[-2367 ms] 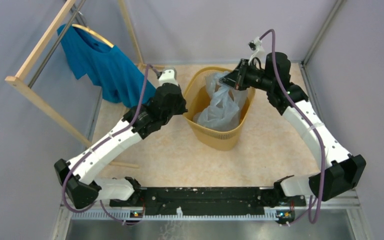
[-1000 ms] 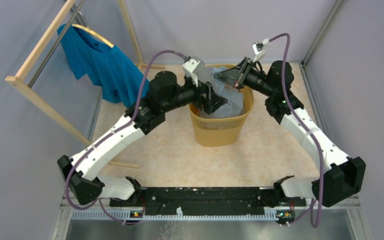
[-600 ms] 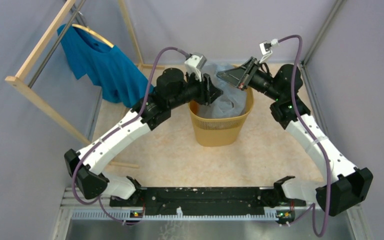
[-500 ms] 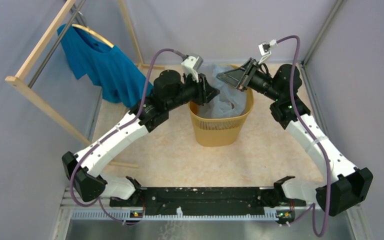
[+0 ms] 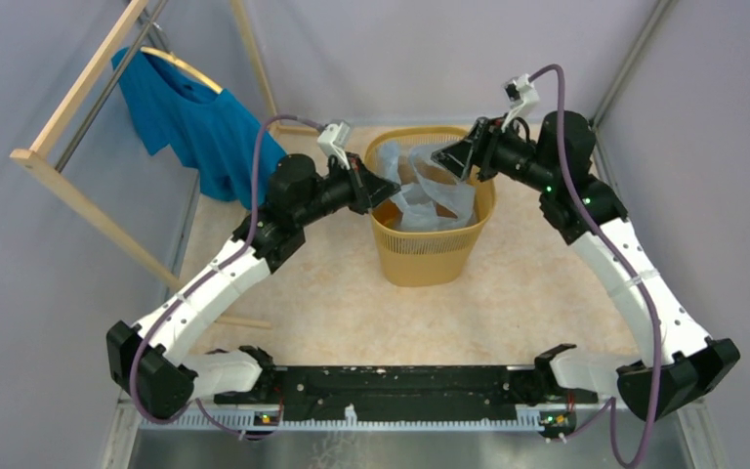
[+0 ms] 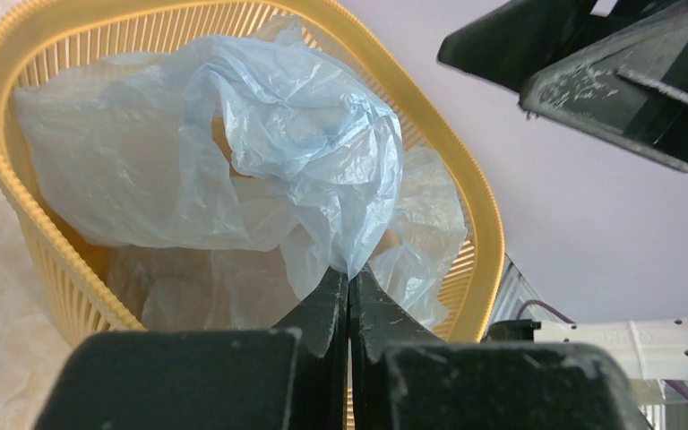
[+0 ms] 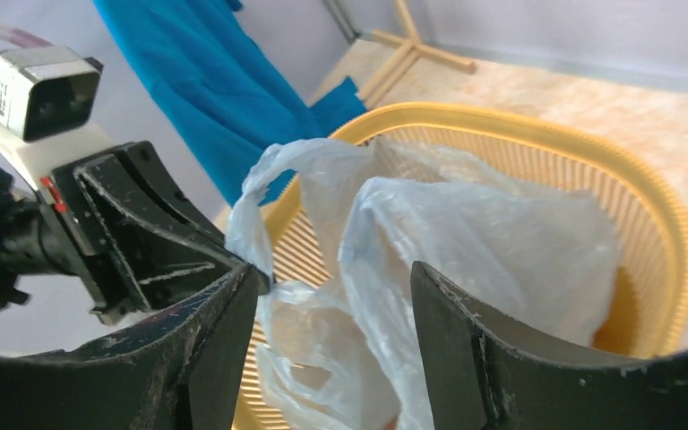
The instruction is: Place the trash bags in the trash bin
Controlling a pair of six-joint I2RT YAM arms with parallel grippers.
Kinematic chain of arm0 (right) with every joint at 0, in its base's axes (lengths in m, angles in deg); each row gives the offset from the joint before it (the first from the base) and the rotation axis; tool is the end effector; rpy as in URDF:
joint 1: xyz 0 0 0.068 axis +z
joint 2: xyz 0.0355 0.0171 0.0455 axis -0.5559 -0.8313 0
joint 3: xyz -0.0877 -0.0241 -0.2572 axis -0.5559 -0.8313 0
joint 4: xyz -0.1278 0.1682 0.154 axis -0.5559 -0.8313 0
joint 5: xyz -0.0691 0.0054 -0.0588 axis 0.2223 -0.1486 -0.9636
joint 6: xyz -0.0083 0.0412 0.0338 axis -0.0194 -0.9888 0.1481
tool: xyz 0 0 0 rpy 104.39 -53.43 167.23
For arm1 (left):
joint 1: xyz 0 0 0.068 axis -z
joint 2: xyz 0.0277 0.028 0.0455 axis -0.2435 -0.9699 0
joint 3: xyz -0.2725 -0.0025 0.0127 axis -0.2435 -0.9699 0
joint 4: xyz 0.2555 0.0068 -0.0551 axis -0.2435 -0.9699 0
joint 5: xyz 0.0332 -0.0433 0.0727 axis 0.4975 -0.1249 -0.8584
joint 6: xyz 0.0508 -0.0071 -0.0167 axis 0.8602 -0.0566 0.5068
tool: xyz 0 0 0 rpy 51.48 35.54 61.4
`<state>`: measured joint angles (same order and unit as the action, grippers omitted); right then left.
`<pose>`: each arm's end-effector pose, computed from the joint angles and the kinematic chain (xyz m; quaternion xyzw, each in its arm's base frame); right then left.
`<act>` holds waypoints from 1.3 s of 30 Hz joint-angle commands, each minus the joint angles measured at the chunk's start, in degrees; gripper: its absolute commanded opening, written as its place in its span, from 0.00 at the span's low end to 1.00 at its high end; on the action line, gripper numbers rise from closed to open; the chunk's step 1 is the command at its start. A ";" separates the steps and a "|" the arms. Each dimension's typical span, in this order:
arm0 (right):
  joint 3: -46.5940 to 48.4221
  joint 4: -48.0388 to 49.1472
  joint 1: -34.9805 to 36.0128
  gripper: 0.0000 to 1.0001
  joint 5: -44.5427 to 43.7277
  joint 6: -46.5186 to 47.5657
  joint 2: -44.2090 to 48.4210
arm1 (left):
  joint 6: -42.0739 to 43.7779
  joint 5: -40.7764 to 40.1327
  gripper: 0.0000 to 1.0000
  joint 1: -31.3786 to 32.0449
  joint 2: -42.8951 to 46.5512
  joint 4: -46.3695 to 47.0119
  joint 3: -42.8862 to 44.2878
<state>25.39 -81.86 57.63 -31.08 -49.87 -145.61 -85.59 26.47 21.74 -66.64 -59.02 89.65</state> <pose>0.2342 0.1203 0.4423 -0.1246 0.7322 0.4273 0.5155 0.2229 -0.1743 0.3964 0.1229 0.7264 -0.4687 0.4874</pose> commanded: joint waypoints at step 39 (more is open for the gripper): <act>2.50 -0.04 13.86 0.00 -30.29 17.65 -5.77 | 0.45 2.75 0.00 -2.18 6.03 -1.40 -0.30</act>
<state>27.82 -85.73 71.16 -56.61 -32.73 -157.89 -86.90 30.63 19.97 -63.89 -59.32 87.73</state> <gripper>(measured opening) 0.010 0.007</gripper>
